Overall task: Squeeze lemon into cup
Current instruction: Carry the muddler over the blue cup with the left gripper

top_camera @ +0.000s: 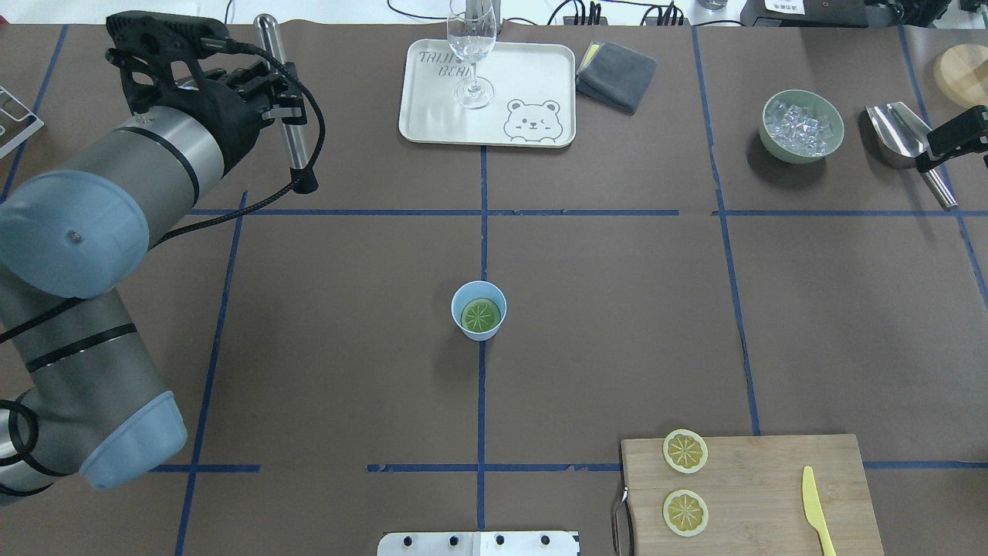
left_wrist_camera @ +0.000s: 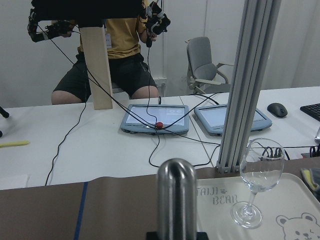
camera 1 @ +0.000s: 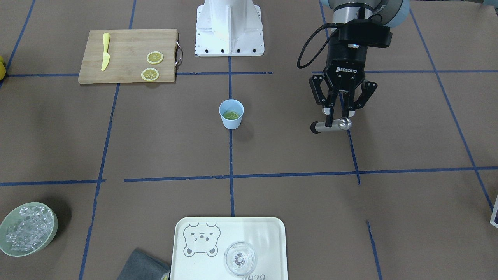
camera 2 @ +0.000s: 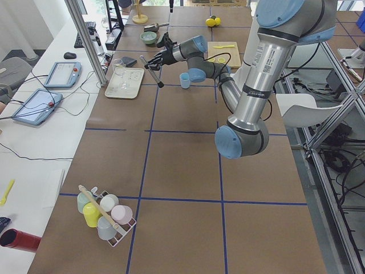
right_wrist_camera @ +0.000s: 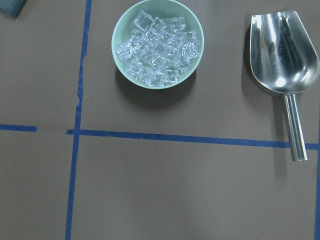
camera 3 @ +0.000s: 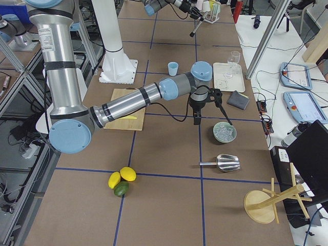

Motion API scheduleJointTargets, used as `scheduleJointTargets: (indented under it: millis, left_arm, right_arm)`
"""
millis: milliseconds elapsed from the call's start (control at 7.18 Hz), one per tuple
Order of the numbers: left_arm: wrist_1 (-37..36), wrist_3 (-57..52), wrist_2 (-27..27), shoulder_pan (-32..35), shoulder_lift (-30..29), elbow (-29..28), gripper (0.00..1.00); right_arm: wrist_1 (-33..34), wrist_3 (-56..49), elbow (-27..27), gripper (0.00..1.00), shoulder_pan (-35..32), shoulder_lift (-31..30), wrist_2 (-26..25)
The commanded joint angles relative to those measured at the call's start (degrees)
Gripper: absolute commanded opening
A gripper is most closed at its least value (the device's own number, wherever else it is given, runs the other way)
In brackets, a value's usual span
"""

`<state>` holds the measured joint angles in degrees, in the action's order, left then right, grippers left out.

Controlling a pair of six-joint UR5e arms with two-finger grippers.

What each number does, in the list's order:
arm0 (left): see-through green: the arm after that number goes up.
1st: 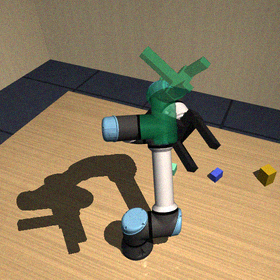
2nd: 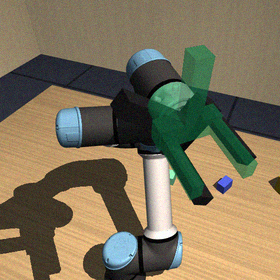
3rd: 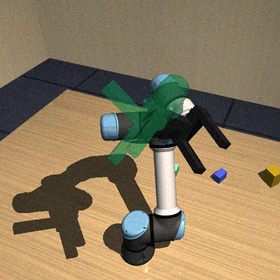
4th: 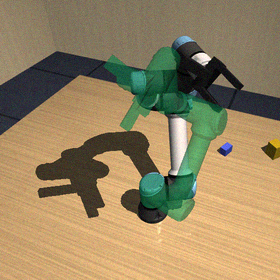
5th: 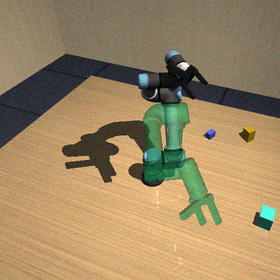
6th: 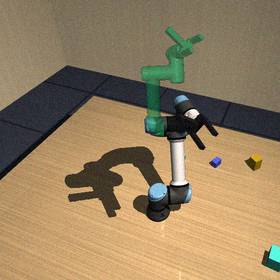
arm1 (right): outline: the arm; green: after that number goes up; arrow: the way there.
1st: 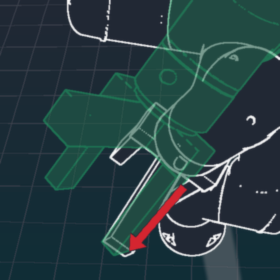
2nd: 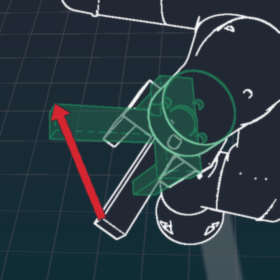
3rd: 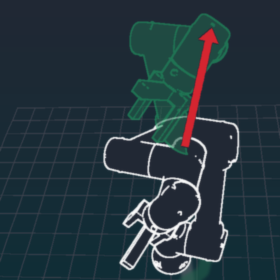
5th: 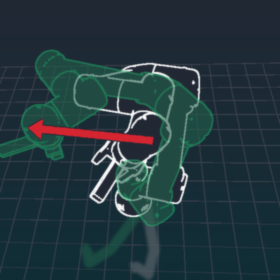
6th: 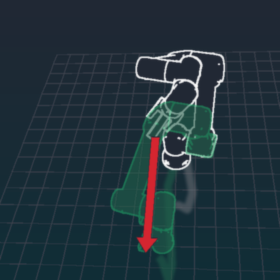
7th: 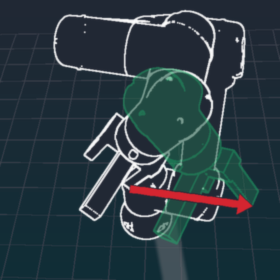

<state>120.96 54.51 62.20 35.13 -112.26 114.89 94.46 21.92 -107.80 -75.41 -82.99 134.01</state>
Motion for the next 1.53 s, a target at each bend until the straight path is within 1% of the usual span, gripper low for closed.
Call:
scheduleJointTargets:
  millis: [0, 139, 278, 418, 557, 696, 835, 975, 1114, 1253, 1392]
  left_arm:
    - [14.04, -0.54, -1.55, -2.77, -0.59, -4.03, 0.00]
    - [20.21, -1.07, -8.09, -5.13, -1.12, -7.10, 0.00]
    - [22.97, -3.77, -17.46, -10.20, -2.25, -8.44, 0.00]
    - [23.26, -6.67, -24.69, -14.87, -2.44, -8.37, 0.00]
    - [25.00, -6.79, -25.98, -18.31, -2.70, -8.97, 0.00]
    - [25.20, -7.05, -28.43, -20.78, -3.14, -9.07, 0.00]
    - [25.20, -10.79, -28.72, -22.54, -4.45, -9.15, 0.00]
    - [25.37, -13.88, -29.24, -23.78, -8.20, -11.16, 0.00]
    - [25.20, -14.43, -32.20, -24.31, -11.02, -14.31, 0.00]
    - [25.20, -14.35, -32.84, -24.84, -11.40, -15.99, 0.00]
    - [25.37, -14.35, -32.85, -24.93, -11.23, -16.19, 0.00]
  right_arm:
    - [0.02, -2.30, 0.57, 1.00, -2.87, -2.34, -0.59]
    - [0.11, -10.15, 1.88, 1.00, -6.38, -3.22, -0.60]
    - [0.11, -13.80, 4.24, 1.00, -9.64, -3.84, -0.25]
    - [0.11, -18.70, 6.09, 1.00, -12.02, -4.81, 0.28]
    - [0.11, -22.67, 8.37, 1.00, -13.87, -5.34, 0.37]
    - [0.11, -24.36, 9.96, 1.00, -15.45, -5.34, 1.15]
    - [0.11, -24.47, 9.98, 1.00, -15.73, -5.43, 1.51]
    - [0.11, -24.47, 9.98, 1.00, -15.73, -5.52, 1.60]
    - [0.11, -24.47, 9.98, 1.00, -15.73, -5.52, 1.60]
    - [0.11, -24.38, 9.98, 1.00, -15.73, -5.52, 1.52]
    - [0.11, -24.38, 9.98, 1.00, -15.73, -5.52, 1.60]
